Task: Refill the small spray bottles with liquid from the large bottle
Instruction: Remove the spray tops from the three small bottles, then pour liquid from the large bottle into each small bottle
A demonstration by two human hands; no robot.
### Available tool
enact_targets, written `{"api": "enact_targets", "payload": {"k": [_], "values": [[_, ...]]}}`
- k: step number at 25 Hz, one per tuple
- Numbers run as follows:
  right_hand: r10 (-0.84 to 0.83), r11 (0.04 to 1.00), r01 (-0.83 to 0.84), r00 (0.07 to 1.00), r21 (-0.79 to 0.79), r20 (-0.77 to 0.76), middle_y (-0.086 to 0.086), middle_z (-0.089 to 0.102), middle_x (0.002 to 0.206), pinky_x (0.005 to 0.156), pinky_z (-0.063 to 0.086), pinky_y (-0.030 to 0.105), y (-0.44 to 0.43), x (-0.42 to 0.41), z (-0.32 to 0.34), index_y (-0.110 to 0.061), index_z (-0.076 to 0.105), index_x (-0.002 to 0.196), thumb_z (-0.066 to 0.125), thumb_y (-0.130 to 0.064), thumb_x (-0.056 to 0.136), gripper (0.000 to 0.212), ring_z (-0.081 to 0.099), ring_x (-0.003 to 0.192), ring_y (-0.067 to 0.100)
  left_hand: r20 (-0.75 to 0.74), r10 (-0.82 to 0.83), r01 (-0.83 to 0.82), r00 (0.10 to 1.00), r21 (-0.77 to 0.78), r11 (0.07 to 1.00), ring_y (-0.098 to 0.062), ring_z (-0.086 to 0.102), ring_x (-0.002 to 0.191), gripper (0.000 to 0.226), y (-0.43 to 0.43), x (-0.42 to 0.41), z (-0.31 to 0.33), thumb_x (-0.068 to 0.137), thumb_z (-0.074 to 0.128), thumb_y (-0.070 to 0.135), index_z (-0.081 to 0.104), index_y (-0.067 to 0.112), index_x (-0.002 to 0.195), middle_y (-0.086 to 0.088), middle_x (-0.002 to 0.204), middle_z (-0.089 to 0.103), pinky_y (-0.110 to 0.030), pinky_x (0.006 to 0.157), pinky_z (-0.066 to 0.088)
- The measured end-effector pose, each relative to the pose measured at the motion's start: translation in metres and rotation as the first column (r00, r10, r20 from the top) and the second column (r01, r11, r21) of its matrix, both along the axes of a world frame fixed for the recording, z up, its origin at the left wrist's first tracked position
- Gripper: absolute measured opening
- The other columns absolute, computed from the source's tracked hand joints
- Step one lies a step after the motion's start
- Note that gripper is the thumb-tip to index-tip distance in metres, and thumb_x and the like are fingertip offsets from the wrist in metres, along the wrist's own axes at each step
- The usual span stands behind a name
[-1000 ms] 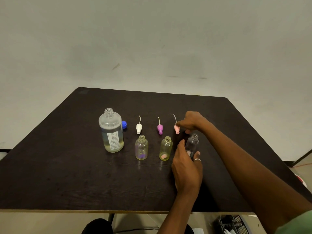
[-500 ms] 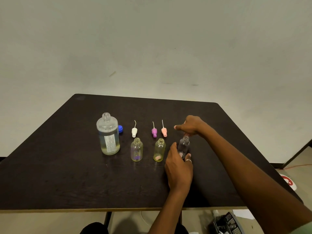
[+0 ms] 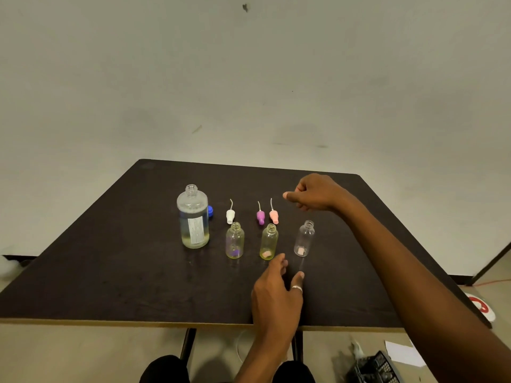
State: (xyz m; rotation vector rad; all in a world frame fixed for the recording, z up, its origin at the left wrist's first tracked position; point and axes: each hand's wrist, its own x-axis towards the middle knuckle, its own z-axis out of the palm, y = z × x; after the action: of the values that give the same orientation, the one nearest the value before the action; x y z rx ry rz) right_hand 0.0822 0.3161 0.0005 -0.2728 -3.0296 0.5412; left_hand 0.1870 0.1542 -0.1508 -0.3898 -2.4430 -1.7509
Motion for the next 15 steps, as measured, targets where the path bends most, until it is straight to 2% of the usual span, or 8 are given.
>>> {"api": "enact_targets", "payload": {"k": [2, 4, 7, 9, 11, 15], "values": [[0.076, 0.997, -0.076, 0.996, 0.005, -0.051, 0.013, 0.072, 0.079, 0.076, 0.054, 0.039, -0.027, 0.006, 0.008, 0.002, 0.069, 0.084, 0.058, -0.048, 0.089, 0.051, 0.068, 0.079, 0.028, -0.058, 0.015, -0.014, 0.998, 0.013, 1.0, 0.002, 0.064, 0.1, 0.042, -0.018, -0.005, 0.006, 0.087, 0.072, 0.033, 0.06, 0.029, 0.127, 0.013, 0.112, 0.069, -0.024, 0.085, 0.057], [0.14, 0.99, -0.141, 0.985, -0.001, -0.097, 0.003, 0.071, 0.076, 0.071, 0.05, 0.032, -0.058, 0.013, 0.013, -0.007, 0.07, 0.085, 0.059, -0.045, 0.091, 0.039, 0.065, 0.076, 0.02, -0.114, 0.048, -0.049, 0.992, 0.002, 0.999, 0.005, 0.065, 0.091, 0.03, -0.039, -0.014, 0.01, 0.088, 0.07, 0.033, 0.065, 0.031, 0.118, 0.016, 0.102, 0.071, -0.023, 0.078, 0.058], [0.192, 0.972, -0.211, 0.965, -0.099, -0.176, -0.008, 0.067, 0.084, 0.078, 0.051, 0.028, -0.104, 0.017, 0.01, -0.018, 0.065, 0.099, 0.063, -0.045, 0.088, 0.029, 0.064, 0.083, 0.01, -0.223, 0.112, -0.13, 0.968, -0.068, 0.989, 0.004, 0.065, 0.085, 0.023, -0.078, -0.035, 0.013, 0.091, 0.066, 0.034, 0.068, 0.031, 0.113, 0.016, 0.095, 0.07, -0.02, 0.074, 0.056], [0.21, 0.956, -0.245, 0.955, -0.16, -0.208, -0.003, 0.066, 0.108, 0.086, 0.051, 0.029, -0.131, 0.011, 0.0, -0.017, 0.058, 0.117, 0.067, -0.046, 0.085, 0.044, 0.062, 0.099, 0.012, -0.291, 0.129, -0.182, 0.948, -0.16, 0.97, 0.002, 0.065, 0.083, 0.022, -0.102, -0.05, 0.012, 0.092, 0.065, 0.034, 0.068, 0.029, 0.113, 0.015, 0.096, 0.071, -0.018, 0.071, 0.054], [0.212, 0.958, -0.245, 0.955, -0.148, -0.207, 0.003, 0.06, 0.124, 0.09, 0.049, 0.031, -0.156, -0.002, -0.013, -0.012, 0.05, 0.13, 0.07, -0.046, 0.083, 0.061, 0.058, 0.11, 0.018, -0.325, 0.146, -0.237, 0.934, -0.259, 0.937, -0.002, 0.065, 0.083, 0.021, -0.119, -0.062, 0.007, 0.091, 0.066, 0.033, 0.068, 0.029, 0.111, 0.013, 0.097, 0.071, -0.016, 0.067, 0.049], [0.153, 0.971, -0.181, 0.972, -0.156, -0.176, 0.01, 0.054, 0.125, 0.087, 0.047, 0.035, -0.19, -0.027, -0.039, -0.008, 0.045, 0.126, 0.079, -0.048, 0.072, 0.075, 0.054, 0.112, 0.027, -0.305, 0.148, -0.257, 0.941, -0.359, 0.897, -0.003, 0.063, 0.091, 0.027, -0.127, -0.066, -0.009, 0.092, 0.062, 0.041, 0.065, 0.027, 0.115, 0.008, 0.106, 0.068, -0.013, 0.072, 0.042]]}}
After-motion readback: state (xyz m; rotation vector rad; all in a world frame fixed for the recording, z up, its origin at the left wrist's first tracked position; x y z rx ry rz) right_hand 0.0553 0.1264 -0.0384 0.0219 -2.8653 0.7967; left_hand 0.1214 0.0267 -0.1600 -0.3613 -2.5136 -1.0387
